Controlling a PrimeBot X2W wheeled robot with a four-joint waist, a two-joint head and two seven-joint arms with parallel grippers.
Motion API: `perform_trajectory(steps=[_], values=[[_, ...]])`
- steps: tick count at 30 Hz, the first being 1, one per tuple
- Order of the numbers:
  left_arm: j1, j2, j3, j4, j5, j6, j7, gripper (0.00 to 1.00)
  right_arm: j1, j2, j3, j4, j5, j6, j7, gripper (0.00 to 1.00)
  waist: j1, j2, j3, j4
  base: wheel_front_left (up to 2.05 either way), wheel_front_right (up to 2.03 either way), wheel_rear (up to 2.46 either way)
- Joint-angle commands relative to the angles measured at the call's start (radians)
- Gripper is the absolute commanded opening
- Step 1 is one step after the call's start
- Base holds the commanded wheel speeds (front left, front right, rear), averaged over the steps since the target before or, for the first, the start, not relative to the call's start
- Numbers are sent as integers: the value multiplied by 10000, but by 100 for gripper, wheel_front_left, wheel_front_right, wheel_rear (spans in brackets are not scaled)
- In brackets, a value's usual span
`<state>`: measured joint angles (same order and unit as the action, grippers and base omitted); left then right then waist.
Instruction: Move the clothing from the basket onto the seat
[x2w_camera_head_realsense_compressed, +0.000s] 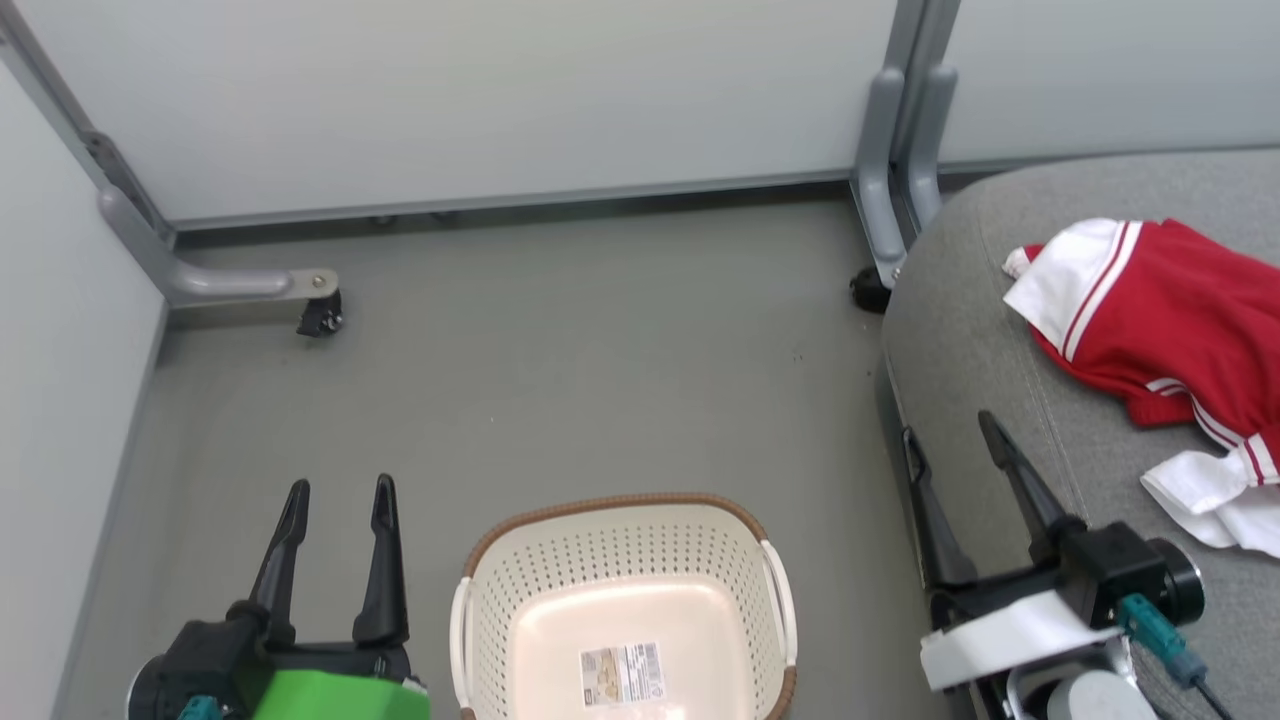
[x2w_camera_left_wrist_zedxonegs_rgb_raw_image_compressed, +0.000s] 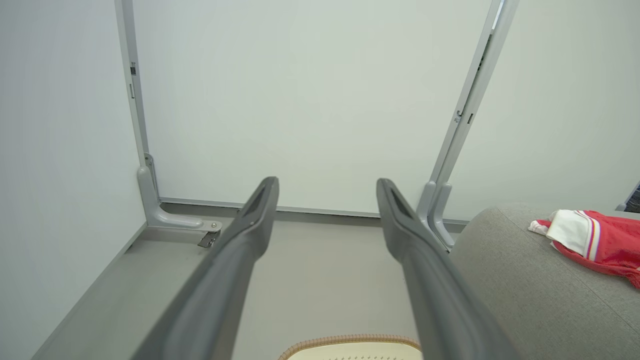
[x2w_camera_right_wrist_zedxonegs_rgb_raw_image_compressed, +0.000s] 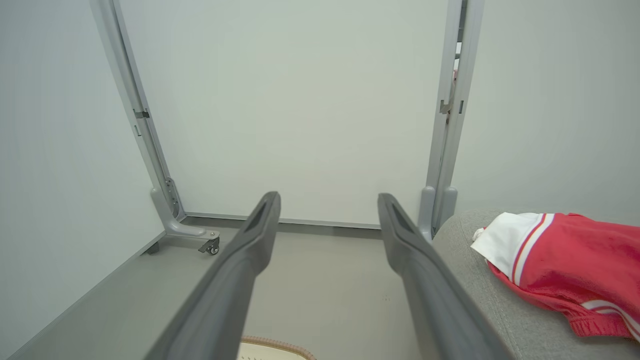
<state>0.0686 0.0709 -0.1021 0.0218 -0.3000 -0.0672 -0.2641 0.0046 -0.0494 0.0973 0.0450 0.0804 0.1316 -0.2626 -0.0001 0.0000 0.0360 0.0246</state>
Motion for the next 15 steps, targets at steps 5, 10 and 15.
perform_trajectory(steps=[5, 10, 15], values=[[891, -142, 304, -329, 992, -427, -1, 100, 1006, -26, -2, -407, 95, -18, -32, 100, 1, 0, -817, 353, 0, 0, 0], [1306, -192, 363, -27, 1240, -554, -1, 100, 1547, -17, -202, -388, 209, -18, -34, 100, 1, 0, -943, 289, 0, 0, 0], [1445, -199, 221, 210, 1399, -620, -1, 100, 1738, -25, -229, -293, 182, -18, -33, 100, 1, 0, -1052, 265, 0, 0, 0]])
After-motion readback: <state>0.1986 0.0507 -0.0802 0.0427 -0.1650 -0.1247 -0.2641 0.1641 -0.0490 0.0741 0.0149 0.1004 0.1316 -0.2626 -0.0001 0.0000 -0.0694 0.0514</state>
